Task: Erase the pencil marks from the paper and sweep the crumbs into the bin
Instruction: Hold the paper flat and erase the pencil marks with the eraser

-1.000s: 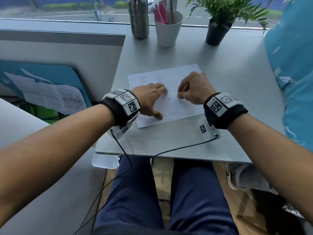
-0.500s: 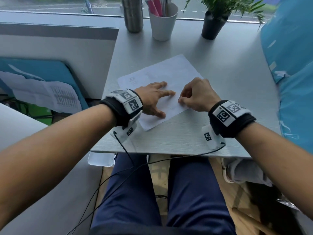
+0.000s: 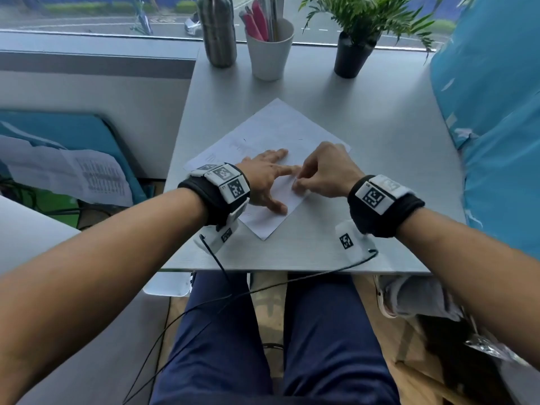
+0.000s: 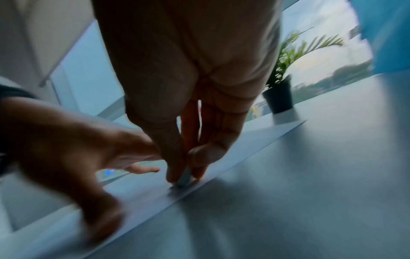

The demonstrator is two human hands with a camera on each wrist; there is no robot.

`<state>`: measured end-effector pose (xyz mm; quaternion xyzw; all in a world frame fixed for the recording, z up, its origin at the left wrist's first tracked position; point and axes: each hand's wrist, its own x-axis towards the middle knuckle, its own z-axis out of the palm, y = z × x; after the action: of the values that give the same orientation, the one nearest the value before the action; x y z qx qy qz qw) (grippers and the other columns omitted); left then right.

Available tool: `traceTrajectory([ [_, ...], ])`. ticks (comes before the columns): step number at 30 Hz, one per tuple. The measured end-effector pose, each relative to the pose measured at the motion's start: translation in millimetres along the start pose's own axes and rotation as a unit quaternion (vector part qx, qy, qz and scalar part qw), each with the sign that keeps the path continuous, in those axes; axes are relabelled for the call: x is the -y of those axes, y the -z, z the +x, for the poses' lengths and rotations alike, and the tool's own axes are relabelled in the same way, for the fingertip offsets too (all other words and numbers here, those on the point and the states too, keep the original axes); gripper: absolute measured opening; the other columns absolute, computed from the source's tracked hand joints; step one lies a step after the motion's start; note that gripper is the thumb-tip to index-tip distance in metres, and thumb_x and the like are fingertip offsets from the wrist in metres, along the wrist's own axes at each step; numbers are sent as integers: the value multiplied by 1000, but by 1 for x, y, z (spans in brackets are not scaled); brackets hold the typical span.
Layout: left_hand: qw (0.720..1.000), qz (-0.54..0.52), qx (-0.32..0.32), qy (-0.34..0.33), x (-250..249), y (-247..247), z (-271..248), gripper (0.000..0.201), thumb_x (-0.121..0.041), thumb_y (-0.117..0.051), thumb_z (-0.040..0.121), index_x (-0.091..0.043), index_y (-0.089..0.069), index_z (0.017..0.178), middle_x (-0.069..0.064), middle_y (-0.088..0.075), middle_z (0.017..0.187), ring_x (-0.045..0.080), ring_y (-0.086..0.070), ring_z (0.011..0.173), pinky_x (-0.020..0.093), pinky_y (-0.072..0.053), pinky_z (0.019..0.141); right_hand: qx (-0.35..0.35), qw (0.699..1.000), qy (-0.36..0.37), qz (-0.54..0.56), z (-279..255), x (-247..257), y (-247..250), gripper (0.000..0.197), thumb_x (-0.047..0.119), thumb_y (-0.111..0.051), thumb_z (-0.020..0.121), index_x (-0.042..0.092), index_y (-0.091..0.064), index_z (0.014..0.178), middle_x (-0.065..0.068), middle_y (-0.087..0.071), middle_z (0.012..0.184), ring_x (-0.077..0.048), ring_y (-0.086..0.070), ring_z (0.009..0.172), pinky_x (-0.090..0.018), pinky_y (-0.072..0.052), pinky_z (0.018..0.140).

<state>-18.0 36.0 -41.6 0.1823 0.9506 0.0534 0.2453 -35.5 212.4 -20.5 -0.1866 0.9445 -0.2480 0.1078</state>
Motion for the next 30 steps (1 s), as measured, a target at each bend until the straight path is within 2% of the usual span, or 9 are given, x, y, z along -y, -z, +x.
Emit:
traceTrajectory([
  [3,1000,8,-10,6,-1,-1,1,103,-66,-70,71,-46,-9,151,0,9,163,24,3,149,54,-17,117,-36,999,-26,7,4,-2,1,7,20,-80,69,13,-79,72,-1,-72,69,-10,-63,67,-20,-51,67],
  [5,1000,11,-10,10,-1,1,1,104,-68,-70,69,-47,-10,151,-1,10,163,24,2,149,55,-18,117,7,1000,15,-4,-7,8,-9,6,17,-78,68,11,-79,71,-2,-73,69,-12,-65,68,-22,-54,66],
  [12,1000,19,-18,13,-4,1,1,105,-68,-71,69,-45,-11,151,1,6,163,26,-2,149,54,-21,116,-17,1000,-23,10,-2,-1,-2,7,19,-80,68,13,-79,72,-1,-72,68,-8,-63,62,-13,-46,53],
  [14,1000,21,-14,11,-4,2,1,105,-68,-71,68,-45,-11,151,1,8,163,26,-1,149,54,-21,116,20,1000,16,0,-7,5,-7,8,18,-80,69,13,-79,74,1,-73,70,-4,-62,60,-13,-50,58],
  [17,1000,26,-7,14,-5,2,1,106,-67,-71,70,-45,-8,152,0,9,163,25,1,149,54,-20,116,-14,999,-40,8,4,-8,9,11,22,-80,69,15,-80,77,1,-75,73,-6,-66,68,-18,-53,69],
  [20,1000,22,-5,10,-3,2,0,106,-68,-71,69,-45,-9,152,0,10,162,25,2,149,55,-19,116,14,1000,-9,3,-5,1,-1,8,20,-81,66,16,-79,73,0,-74,69,-10,-67,67,-22,-54,66],
  [24,1000,26,-1,5,-3,1,1,107,-69,-71,69,-45,-8,152,0,10,162,25,2,149,53,-19,117,15,1000,-15,10,-5,-3,3,8,21,-80,69,16,-79,74,4,-71,66,1,-57,55,-7,-42,57],
  [26,999,31,-4,7,-2,1,1,106,-68,-71,69,-45,-7,152,1,10,162,25,2,149,53,-19,117,-18,999,-42,22,1,-10,10,9,21,-80,69,15,-79,76,3,-71,67,-1,-59,57,-12,-48,64],
  [30,1000,31,0,-2,-2,1,-1,106,-68,-70,70,-45,-6,152,0,11,162,25,3,149,53,-17,118,47,999,22,8,-15,3,-7,9,22,-81,67,15,-80,72,2,-72,65,-5,-64,60,-23,-55,64],
])
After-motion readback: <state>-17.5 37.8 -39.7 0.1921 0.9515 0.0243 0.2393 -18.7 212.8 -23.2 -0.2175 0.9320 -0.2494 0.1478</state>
